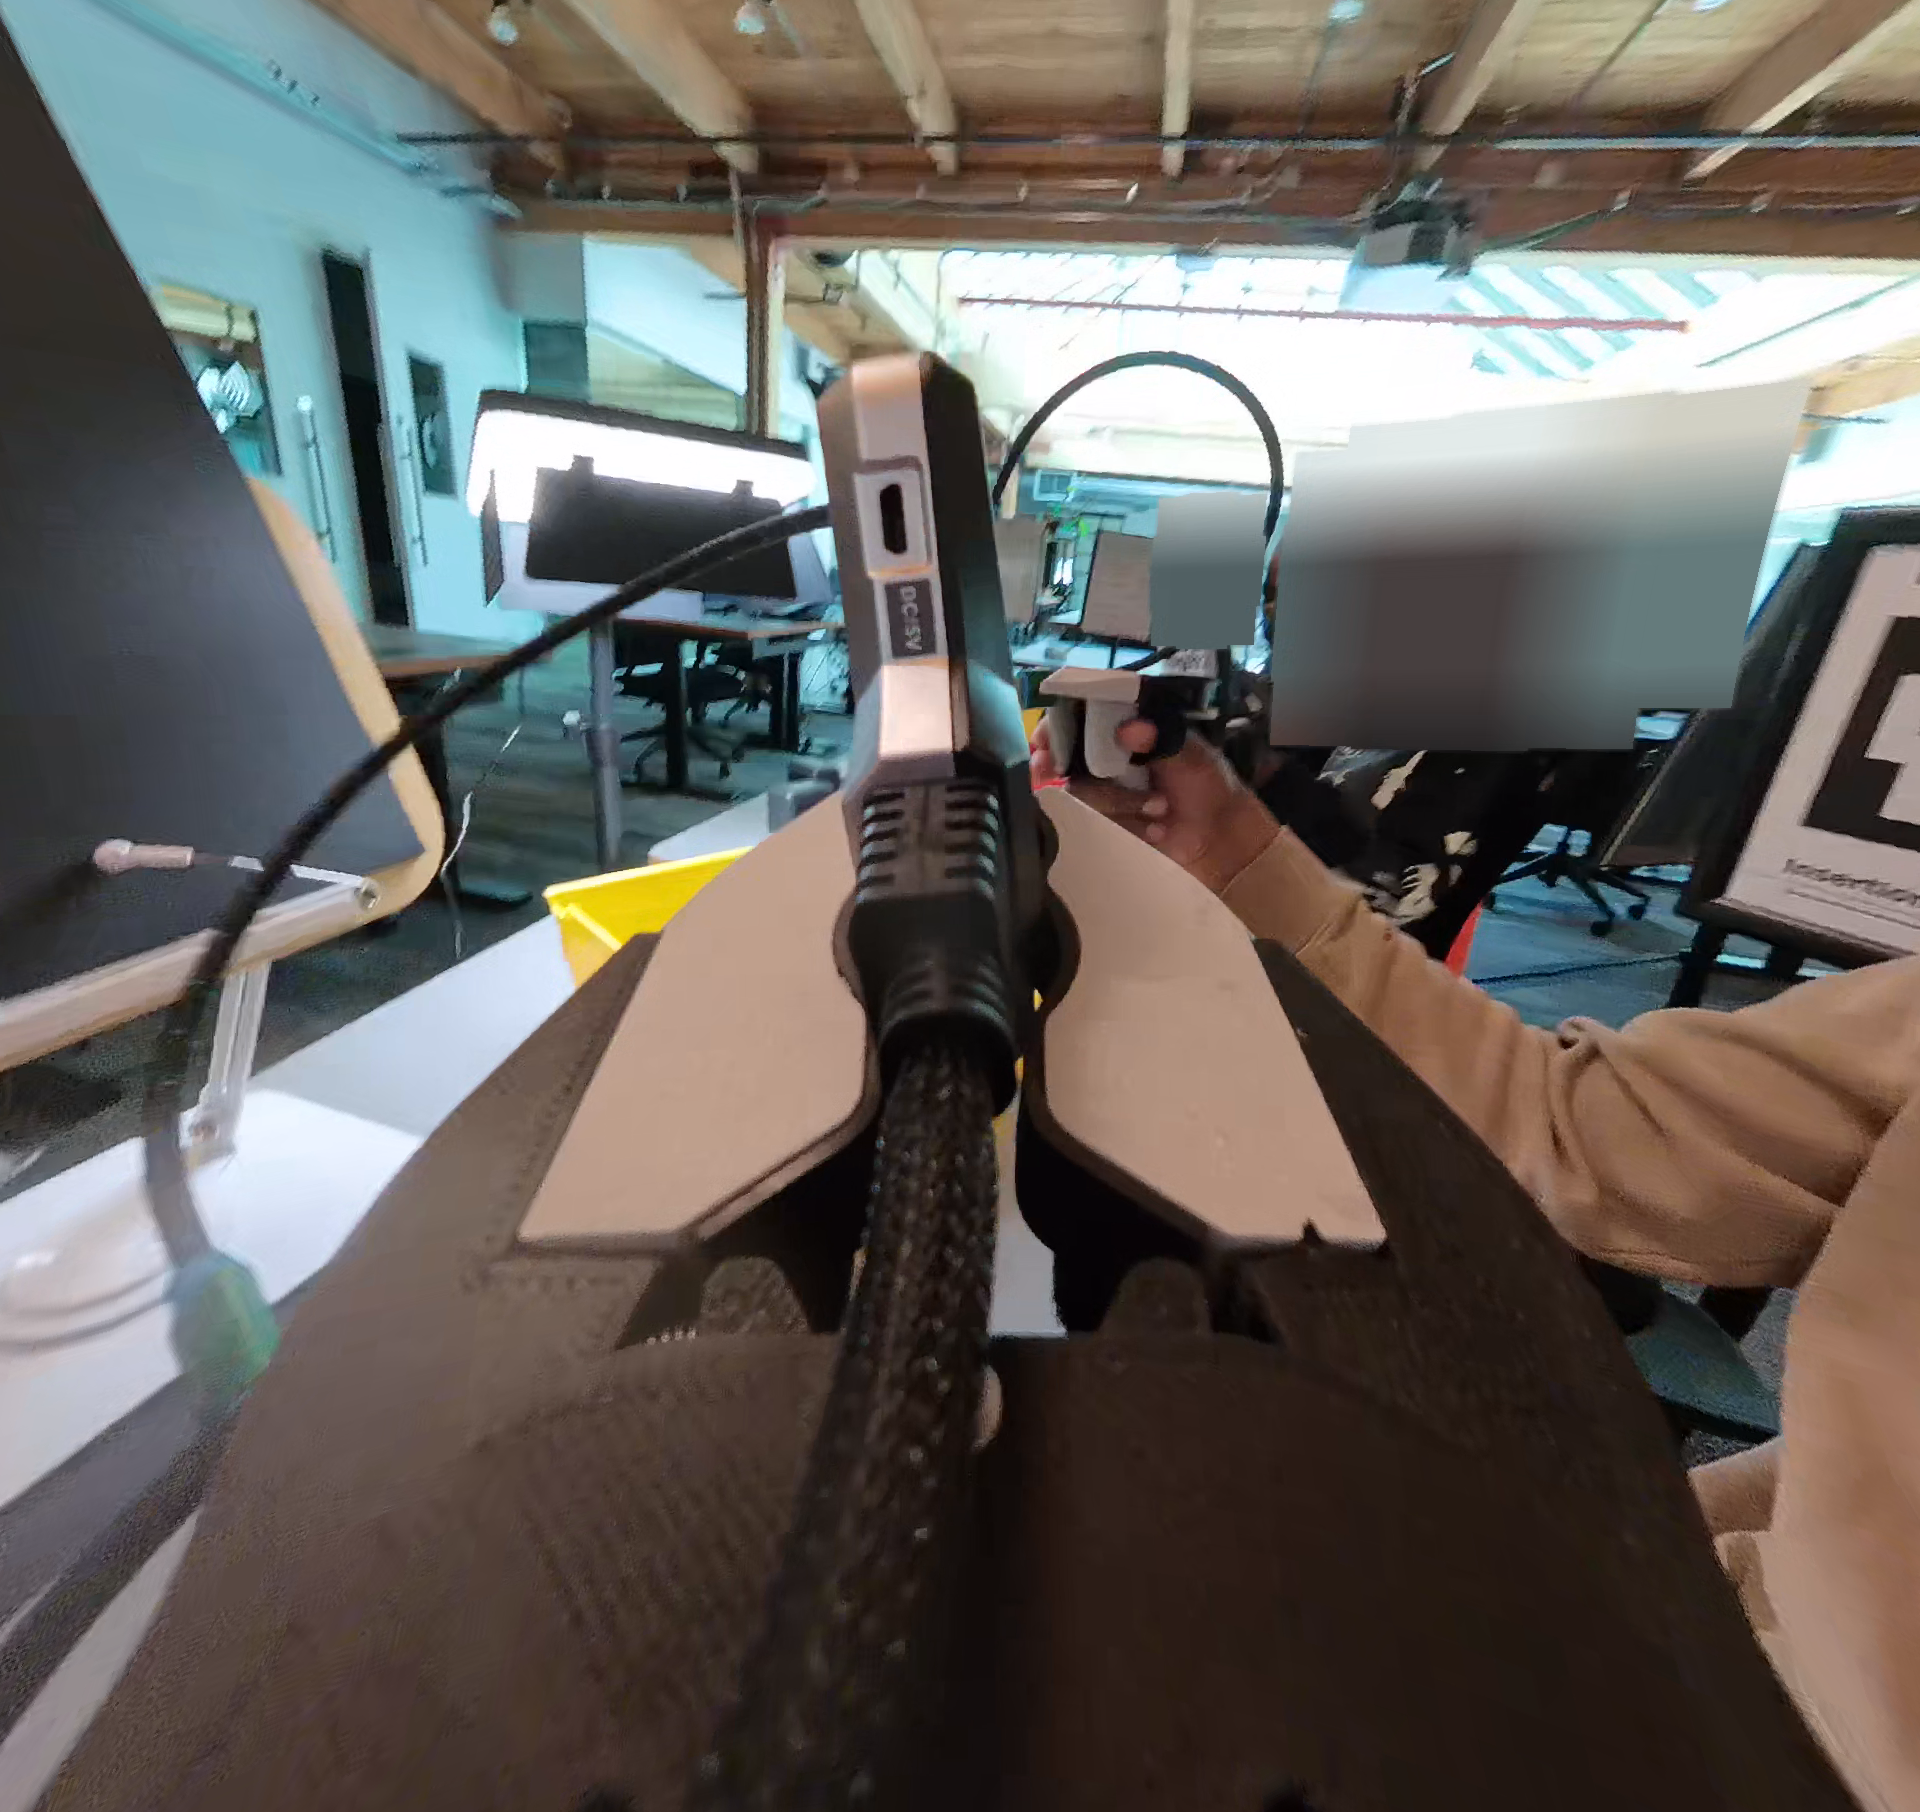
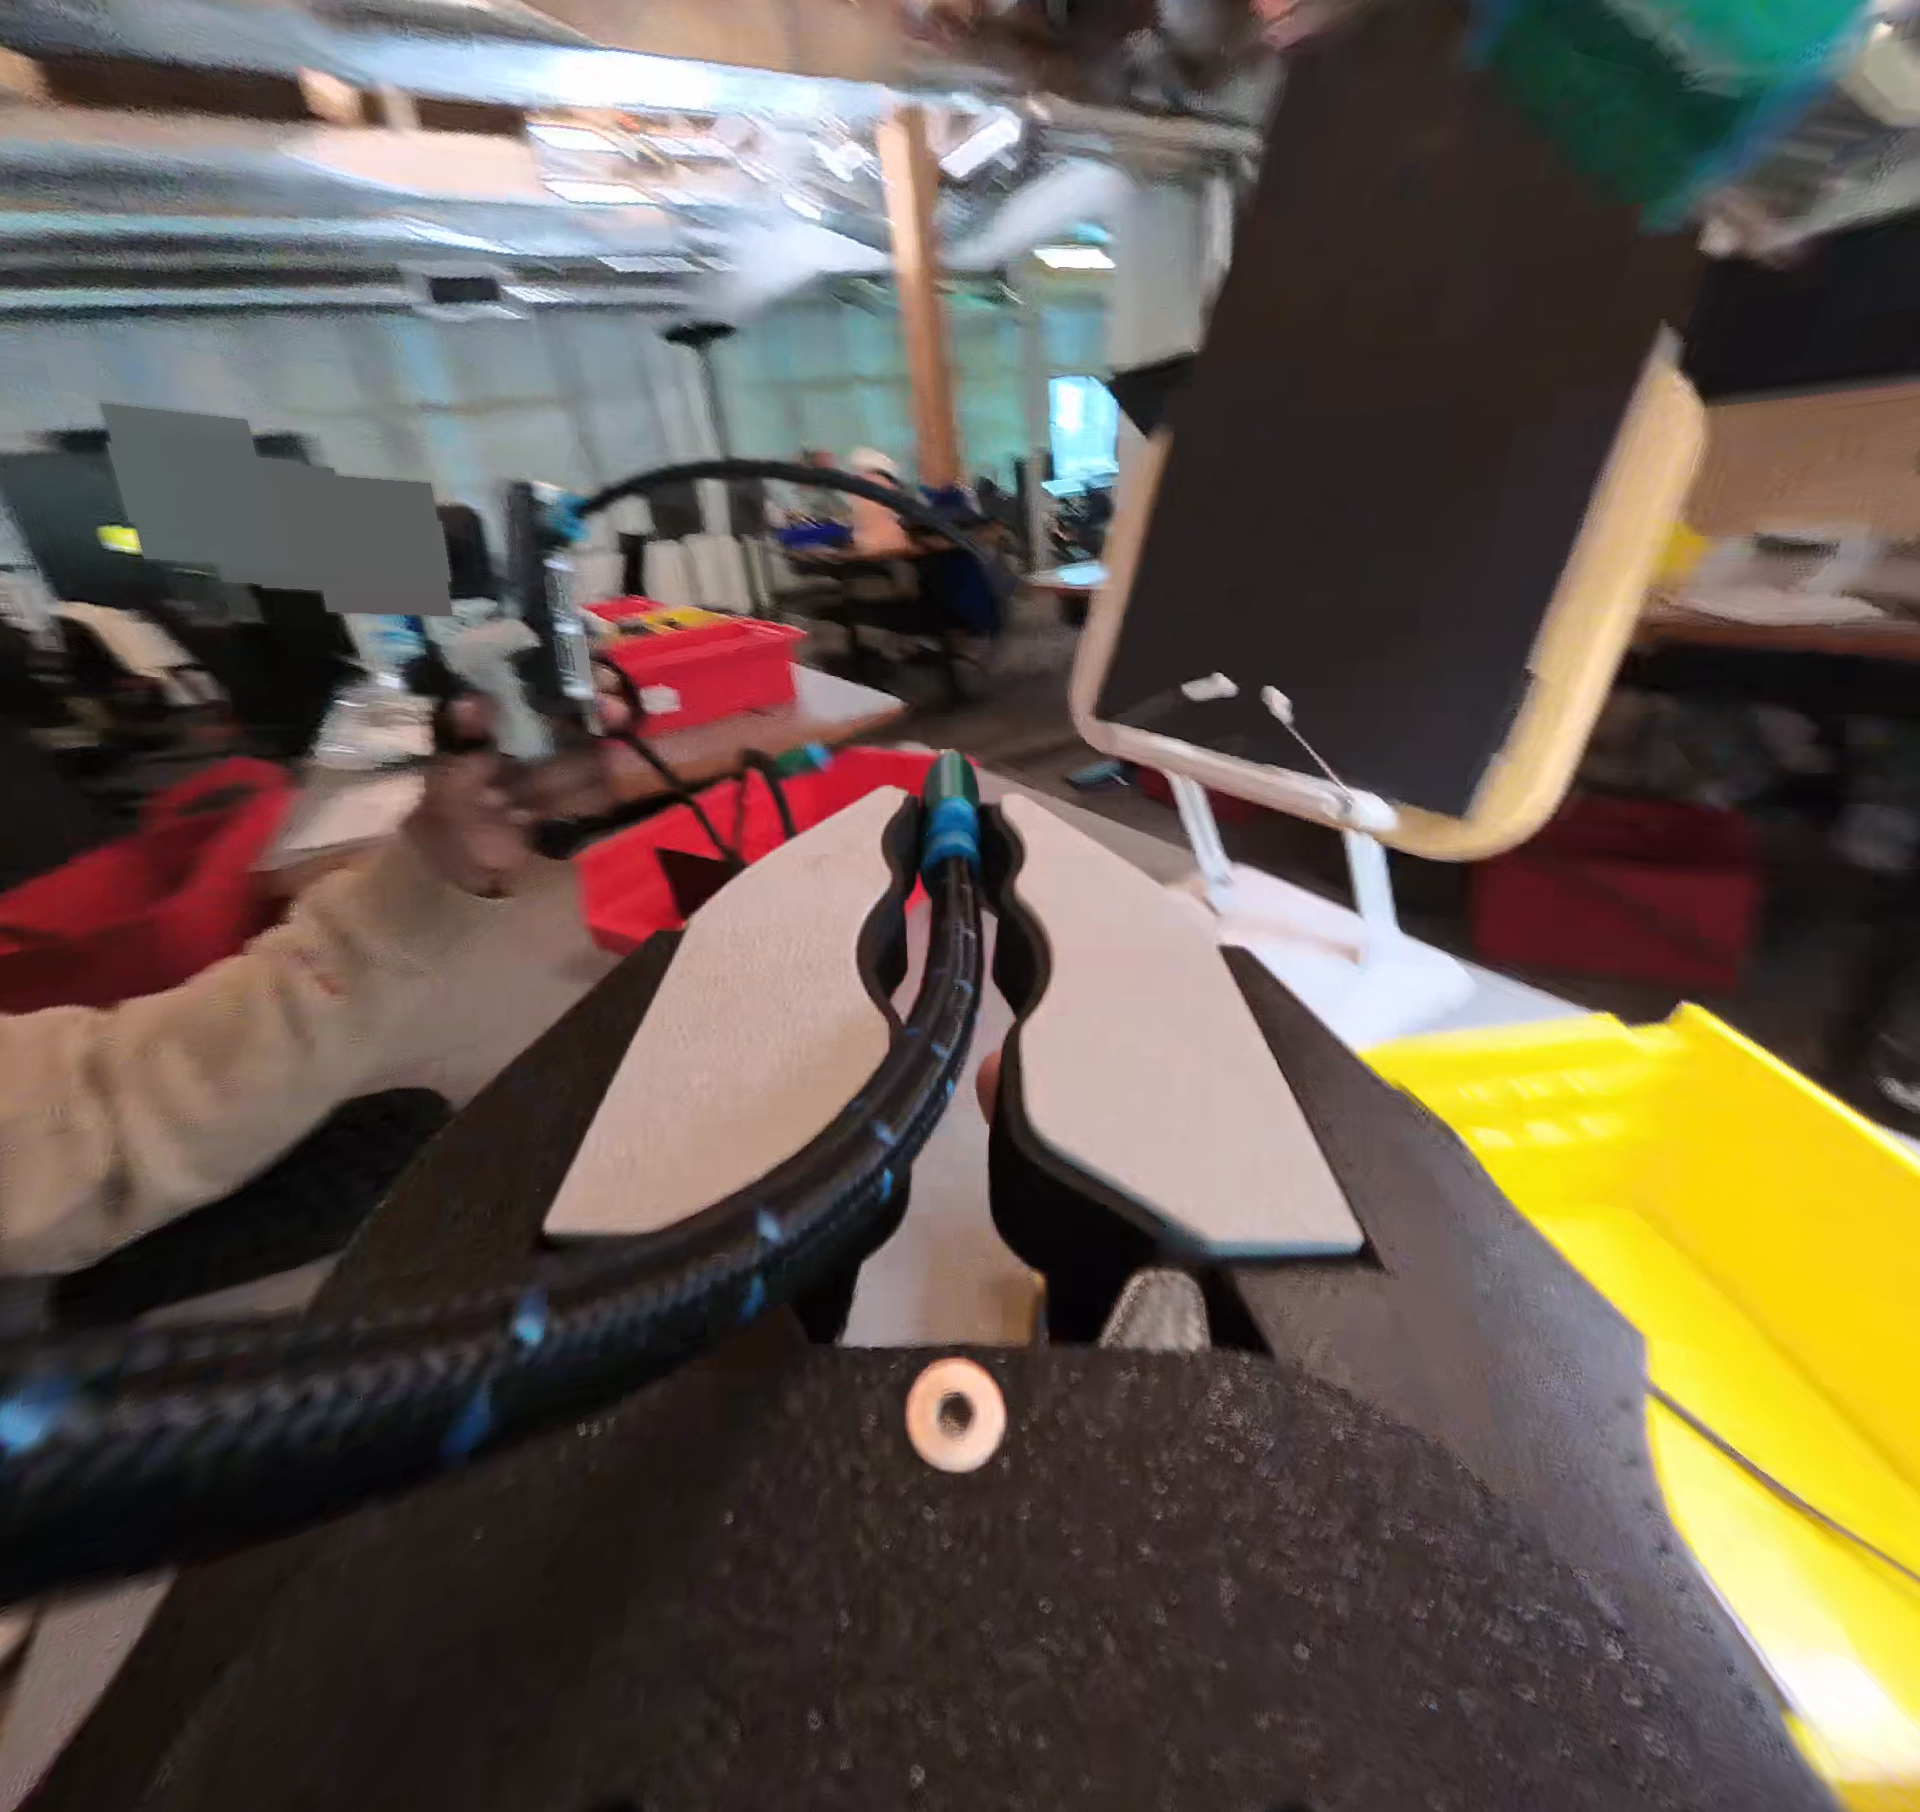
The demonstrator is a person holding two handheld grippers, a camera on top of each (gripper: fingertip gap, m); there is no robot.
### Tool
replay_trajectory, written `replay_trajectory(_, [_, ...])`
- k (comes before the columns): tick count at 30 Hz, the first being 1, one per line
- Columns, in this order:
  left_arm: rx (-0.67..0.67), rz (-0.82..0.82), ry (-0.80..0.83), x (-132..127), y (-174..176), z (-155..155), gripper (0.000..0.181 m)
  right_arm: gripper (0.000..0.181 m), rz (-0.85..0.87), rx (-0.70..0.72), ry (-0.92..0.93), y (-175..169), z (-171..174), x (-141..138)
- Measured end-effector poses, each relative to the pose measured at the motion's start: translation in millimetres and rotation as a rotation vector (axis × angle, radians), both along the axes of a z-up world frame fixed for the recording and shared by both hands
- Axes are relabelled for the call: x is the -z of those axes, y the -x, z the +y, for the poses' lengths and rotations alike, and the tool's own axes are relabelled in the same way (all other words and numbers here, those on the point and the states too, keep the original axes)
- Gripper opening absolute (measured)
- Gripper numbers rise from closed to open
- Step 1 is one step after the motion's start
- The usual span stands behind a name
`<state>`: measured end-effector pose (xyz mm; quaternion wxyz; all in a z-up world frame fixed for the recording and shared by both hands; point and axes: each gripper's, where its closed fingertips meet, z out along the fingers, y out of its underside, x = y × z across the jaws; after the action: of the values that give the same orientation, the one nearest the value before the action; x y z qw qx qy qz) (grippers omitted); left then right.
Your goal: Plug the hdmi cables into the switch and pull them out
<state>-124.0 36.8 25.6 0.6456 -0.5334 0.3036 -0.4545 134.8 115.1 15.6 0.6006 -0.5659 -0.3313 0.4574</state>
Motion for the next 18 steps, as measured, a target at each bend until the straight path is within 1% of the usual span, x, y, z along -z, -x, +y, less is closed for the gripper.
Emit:
replay_trajectory(2, [-0.046, 0.030, 0.036, 10, 1, 10, 0.023, 0.012, -0.070, 0.089, 0.060, -12, 15, 14])
replay_trajectory(4, [-0.050, 0.020, 0.063, 13, 2, 13, 0.023, 0.011, -0.190, 0.166, 0.114, -21, 23, 31])
replay_trajectory(6, [-0.055, 0.018, 0.079, 14, 4, 15, 0.024, 0.011, -0.390, 0.297, 0.147, -31, 35, 56])
replay_trajectory(8, [-0.058, 0.019, 0.086, 15, 6, 16, 0.024, 0.011, -0.594, 0.388, 0.188, -40, 41, 81])
replay_trajectory(10, [-0.062, 0.019, 0.095, 17, 7, 18, 0.024, 0.011, -0.743, 0.479, 0.227, -50, 48, 100])
replay_trajectory(14, [-0.076, 0.025, 0.107, 20, 7, 21, 0.024, 0.012, -1.000, 0.589, 0.296, -67, 56, 135])
replay_trajectory(18, [-0.067, 0.043, 0.106, 22, 4, 20, 0.024, 0.012, -1.173, 0.620, 0.321, -68, 62, 162])
